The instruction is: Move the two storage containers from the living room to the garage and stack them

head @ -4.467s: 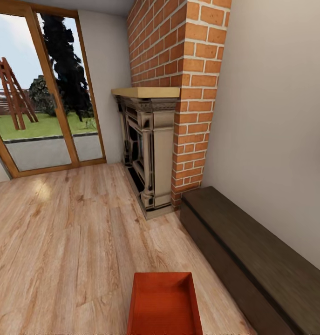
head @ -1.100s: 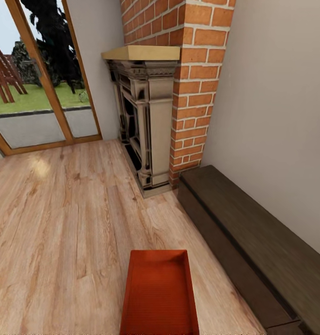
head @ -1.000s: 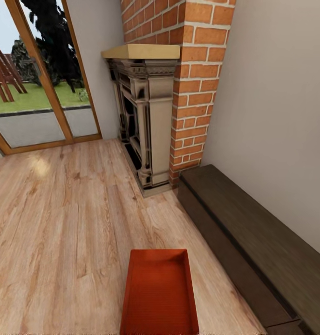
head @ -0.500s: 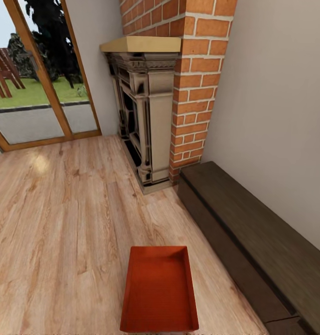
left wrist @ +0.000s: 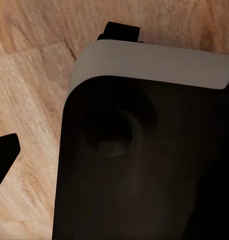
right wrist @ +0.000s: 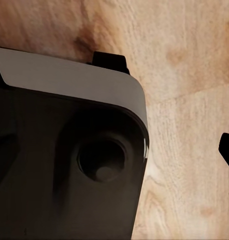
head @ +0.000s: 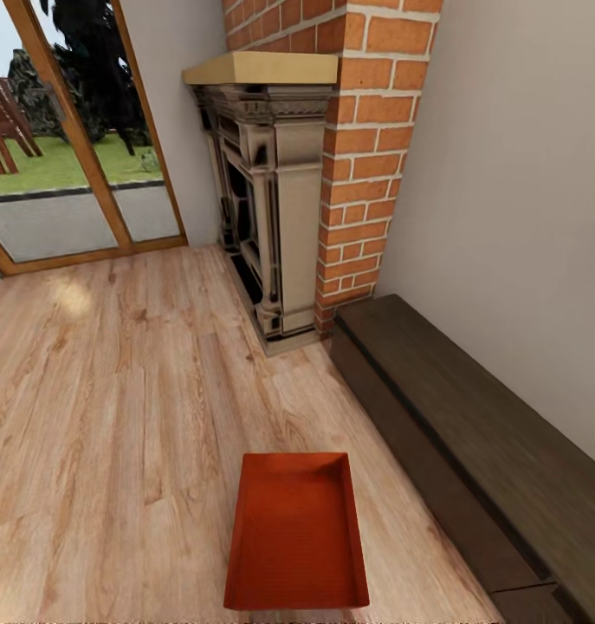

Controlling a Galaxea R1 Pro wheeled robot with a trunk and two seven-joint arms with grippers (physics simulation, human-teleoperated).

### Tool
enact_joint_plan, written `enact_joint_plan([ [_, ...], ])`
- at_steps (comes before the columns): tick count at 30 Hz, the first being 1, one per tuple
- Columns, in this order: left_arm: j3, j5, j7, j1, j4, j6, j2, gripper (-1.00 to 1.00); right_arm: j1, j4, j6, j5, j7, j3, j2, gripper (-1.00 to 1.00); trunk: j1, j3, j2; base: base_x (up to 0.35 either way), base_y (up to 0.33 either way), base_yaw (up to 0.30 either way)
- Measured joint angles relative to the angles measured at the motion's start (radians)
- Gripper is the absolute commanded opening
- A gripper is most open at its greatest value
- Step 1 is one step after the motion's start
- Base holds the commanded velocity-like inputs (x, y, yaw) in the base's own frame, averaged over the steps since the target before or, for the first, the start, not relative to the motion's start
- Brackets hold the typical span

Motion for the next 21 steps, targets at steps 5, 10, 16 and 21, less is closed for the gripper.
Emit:
enact_joint_plan([
  [5,0.0,0.0,0.0,0.0,0.0,0.0,0.0,1.0,0.0,0.0,0.0,0.0,0.0,0.0,0.0,1.0,0.0,-0.008,0.0,0.0,0.0,0.0],
  [10,0.0,0.0,0.0,0.0,0.0,0.0,0.0,1.0,0.0,0.0,0.0,0.0,-0.001,0.0,0.0,1.0,0.0,-0.016,0.0,0.0,0.0,0.0],
  [16,0.0,0.0,0.0,0.0,0.0,0.0,0.0,1.0,-0.001,0.0,0.0,0.0,-0.001,0.0,0.0,1.0,0.0,-0.026,0.0,0.0,0.0,0.0],
  [21,0.0,0.0,0.0,0.0,0.0,0.0,0.0,1.0,-0.001,0.0,0.0,0.0,0.0,0.0,0.0,1.0,0.0,-0.034,0.0,0.0,0.0,0.0],
])
